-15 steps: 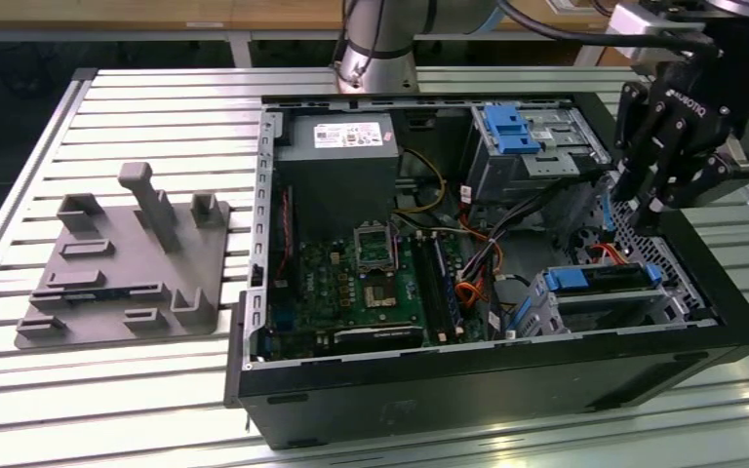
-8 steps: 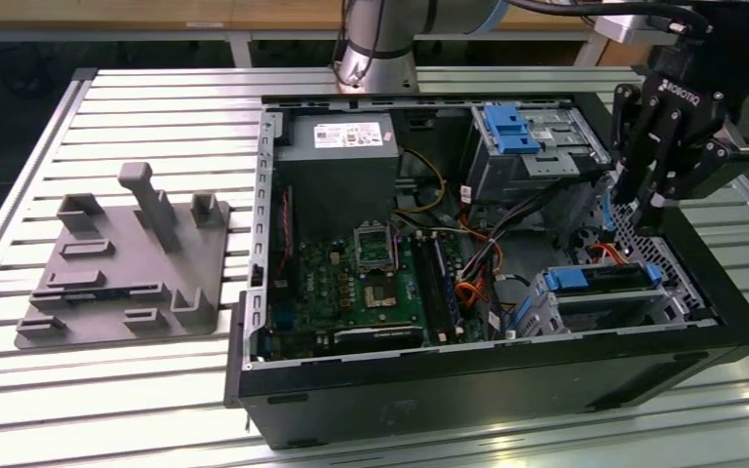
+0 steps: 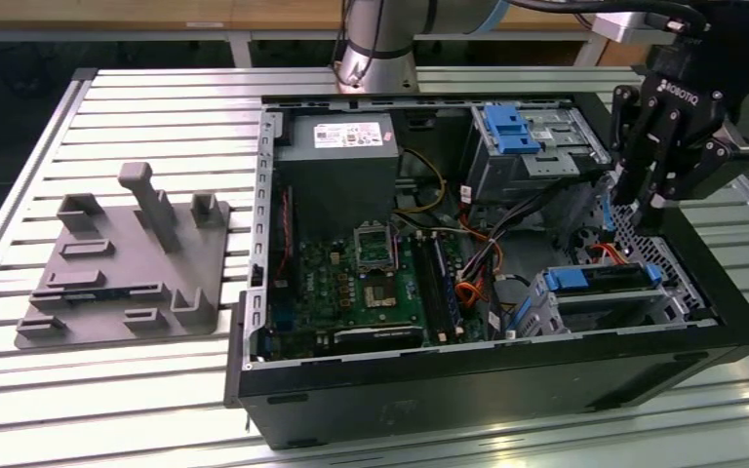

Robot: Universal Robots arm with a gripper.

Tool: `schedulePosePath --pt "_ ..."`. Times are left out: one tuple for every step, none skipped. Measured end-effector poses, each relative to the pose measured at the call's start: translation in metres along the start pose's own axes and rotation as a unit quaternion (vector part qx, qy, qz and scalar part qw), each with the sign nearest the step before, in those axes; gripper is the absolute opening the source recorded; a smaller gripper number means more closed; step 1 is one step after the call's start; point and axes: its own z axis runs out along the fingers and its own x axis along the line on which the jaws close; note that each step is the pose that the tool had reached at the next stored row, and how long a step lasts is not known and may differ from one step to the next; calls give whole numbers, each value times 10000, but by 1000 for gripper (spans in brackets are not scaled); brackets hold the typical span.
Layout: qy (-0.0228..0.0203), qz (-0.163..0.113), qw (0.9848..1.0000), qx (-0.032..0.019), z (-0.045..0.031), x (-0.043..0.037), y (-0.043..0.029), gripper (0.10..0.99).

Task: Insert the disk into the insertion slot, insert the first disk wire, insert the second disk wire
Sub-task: 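Insert the second disk wire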

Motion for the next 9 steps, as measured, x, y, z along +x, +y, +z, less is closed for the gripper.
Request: schedulePosePath --pt "5 -2 10000 -10 -1 -4 -7 416" --pt "10 -5 10000 -23 -2 -9 -17 416" --pt "16 -9 10000 -37 -4 -14 -24 416" --pt "24 -12 10000 -49 -7 -21 -28 416" --pt "34 -15 10000 -60 -7 -25 -30 416" --pt "48 -17 10000 -72 -6 -26 -29 416" --pt "64 -17 9999 -77 -5 -26 -29 416" --pt "71 -17 9999 -78 -3 -27 -28 416" --pt "74 -18 9999 -78 0 -27 -28 416"
